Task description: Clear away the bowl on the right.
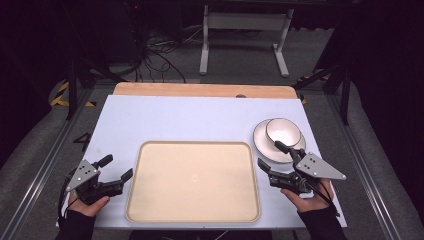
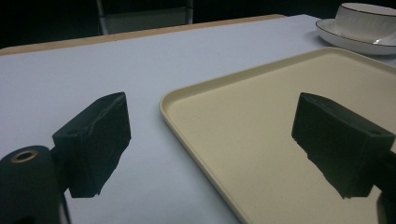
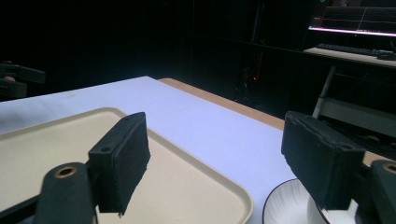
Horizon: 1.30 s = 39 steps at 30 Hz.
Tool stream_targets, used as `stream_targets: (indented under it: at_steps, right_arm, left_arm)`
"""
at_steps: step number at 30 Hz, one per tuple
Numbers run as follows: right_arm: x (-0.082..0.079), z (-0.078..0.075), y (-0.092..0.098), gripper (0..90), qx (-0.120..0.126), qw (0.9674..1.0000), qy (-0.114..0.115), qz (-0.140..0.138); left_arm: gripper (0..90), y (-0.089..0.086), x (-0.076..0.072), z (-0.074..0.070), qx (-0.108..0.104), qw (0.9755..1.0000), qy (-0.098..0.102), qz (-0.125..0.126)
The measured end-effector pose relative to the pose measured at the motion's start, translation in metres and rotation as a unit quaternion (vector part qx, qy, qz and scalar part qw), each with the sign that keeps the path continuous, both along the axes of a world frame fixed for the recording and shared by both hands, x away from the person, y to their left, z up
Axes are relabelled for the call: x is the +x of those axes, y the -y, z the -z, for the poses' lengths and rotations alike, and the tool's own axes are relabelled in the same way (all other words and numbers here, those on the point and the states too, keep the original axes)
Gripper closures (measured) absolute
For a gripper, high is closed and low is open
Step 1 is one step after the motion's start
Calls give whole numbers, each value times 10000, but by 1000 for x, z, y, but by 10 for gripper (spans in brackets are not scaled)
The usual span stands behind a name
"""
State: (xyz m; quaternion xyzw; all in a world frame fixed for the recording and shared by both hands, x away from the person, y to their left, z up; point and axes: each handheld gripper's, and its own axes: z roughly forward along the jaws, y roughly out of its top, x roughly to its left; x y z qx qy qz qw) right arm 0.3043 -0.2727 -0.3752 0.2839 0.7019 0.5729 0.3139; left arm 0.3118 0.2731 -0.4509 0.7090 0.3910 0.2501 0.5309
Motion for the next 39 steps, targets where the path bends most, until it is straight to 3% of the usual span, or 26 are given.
stream_targets:
  at_steps: [3,11,14,19,24,26,28,33,35,39]
  right_arm:
    - [2,-1,1,247,27,10000,-39,77]
    - [12,-4,20,314,129,9963,-280,805]
    - [14,-5,28,315,115,9925,-327,1173]
    - [19,-6,42,312,48,9819,-456,1836]
    - [23,-8,51,327,-86,9752,-480,2159]
    - [25,-9,55,337,-228,9698,-460,2385]
    - [26,-10,57,339,-265,9667,-502,2496]
    - [28,-13,59,344,-254,9630,-531,2631]
    - [30,-15,59,350,-248,9597,-565,2743]
    - [32,-17,60,351,-229,9580,-614,2792]
  left_arm:
    - [127,0,0,0,-8,10000,8,-10]
    - [127,0,0,0,-3,10000,7,-12]
    - [127,0,0,0,16,10000,-3,-1]
    - [127,1,0,0,23,10000,2,-8]
    - [127,0,1,0,36,10000,-6,-19]
    - [127,1,1,0,37,10000,-7,-21]
    - [128,1,1,0,40,10000,-6,-22]
    - [128,1,1,0,43,10000,-7,-30]
    - [128,1,1,0,46,10000,-12,-31]
    - [128,1,1,0,50,10000,-23,-33]
